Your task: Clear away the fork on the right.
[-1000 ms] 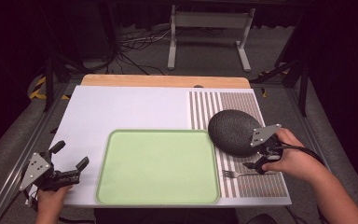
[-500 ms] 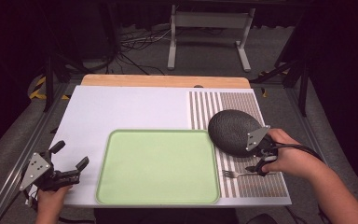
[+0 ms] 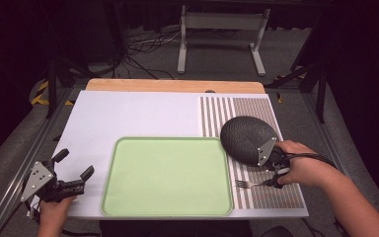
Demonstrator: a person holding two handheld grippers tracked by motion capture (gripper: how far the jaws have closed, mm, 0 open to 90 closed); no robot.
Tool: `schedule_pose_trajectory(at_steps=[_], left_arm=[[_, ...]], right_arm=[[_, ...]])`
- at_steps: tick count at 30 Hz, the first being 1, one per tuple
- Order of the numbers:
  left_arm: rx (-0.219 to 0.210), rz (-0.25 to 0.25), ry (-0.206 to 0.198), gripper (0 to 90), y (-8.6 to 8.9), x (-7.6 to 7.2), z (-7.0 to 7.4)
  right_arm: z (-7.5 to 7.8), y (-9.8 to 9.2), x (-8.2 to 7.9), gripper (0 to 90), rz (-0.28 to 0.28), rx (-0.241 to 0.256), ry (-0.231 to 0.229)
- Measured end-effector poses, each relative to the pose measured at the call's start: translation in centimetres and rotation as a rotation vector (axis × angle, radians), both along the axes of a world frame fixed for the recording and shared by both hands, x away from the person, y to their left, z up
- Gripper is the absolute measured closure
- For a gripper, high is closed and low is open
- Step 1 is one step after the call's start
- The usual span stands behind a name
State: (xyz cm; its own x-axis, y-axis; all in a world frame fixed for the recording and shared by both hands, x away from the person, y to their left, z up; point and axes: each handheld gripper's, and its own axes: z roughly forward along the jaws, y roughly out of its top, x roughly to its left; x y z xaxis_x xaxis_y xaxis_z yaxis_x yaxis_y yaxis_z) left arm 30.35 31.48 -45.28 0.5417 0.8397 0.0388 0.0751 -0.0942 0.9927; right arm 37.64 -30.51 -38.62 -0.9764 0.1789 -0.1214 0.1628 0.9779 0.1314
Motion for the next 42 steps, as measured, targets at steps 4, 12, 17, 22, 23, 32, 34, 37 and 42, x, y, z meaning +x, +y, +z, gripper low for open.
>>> schedule_pose_trajectory(at_steps=[4, 12, 17, 22, 23, 32, 34, 37, 42], left_arm=[[-0.002, 0.001, 0.000, 0.0, 0.0, 0.0, 0.0], [-0.001, 0.000, 0.000, 0.0, 0.0, 0.0, 0.0], [-0.002, 0.000, 0.000, 0.0, 0.0, 0.0, 0.0], [-0.001, 0.000, 0.000, 0.0, 0.0, 0.0, 0.0], [-0.001, 0.000, 0.000, 0.0, 0.0, 0.0, 0.0], [-0.002, -0.001, -0.002, 0.0, 0.0, 0.0, 0.0], [-0.002, 0.001, -0.002, 0.0, 0.0, 0.0, 0.0], [-0.003, 0.000, -0.003, 0.0, 0.0, 0.0, 0.0], [-0.005, 0.000, -0.002, 0.0, 0.0, 0.0, 0.0]], right_arm=[[-0.5, 0.2, -0.1, 32.1, 0.018, -0.023, 0.024], [-1.3, 0.6, -0.2, 49.7, 0.045, -0.108, 0.075], [-1.8, 1.0, -0.3, 57.0, 0.077, -0.147, 0.102], [-2.5, 1.5, -0.4, 69.8, 0.129, -0.199, 0.113], [-2.6, 1.5, -0.4, 72.5, 0.133, -0.203, 0.115], [-2.8, 1.8, -0.7, 83.2, 0.156, -0.244, 0.112], [-2.9, 1.9, -0.7, 83.3, 0.161, -0.242, 0.111], [-2.9, 2.0, -0.7, 83.5, 0.161, -0.257, 0.110], [-2.9, 2.0, -0.7, 83.5, 0.156, -0.253, 0.110]])
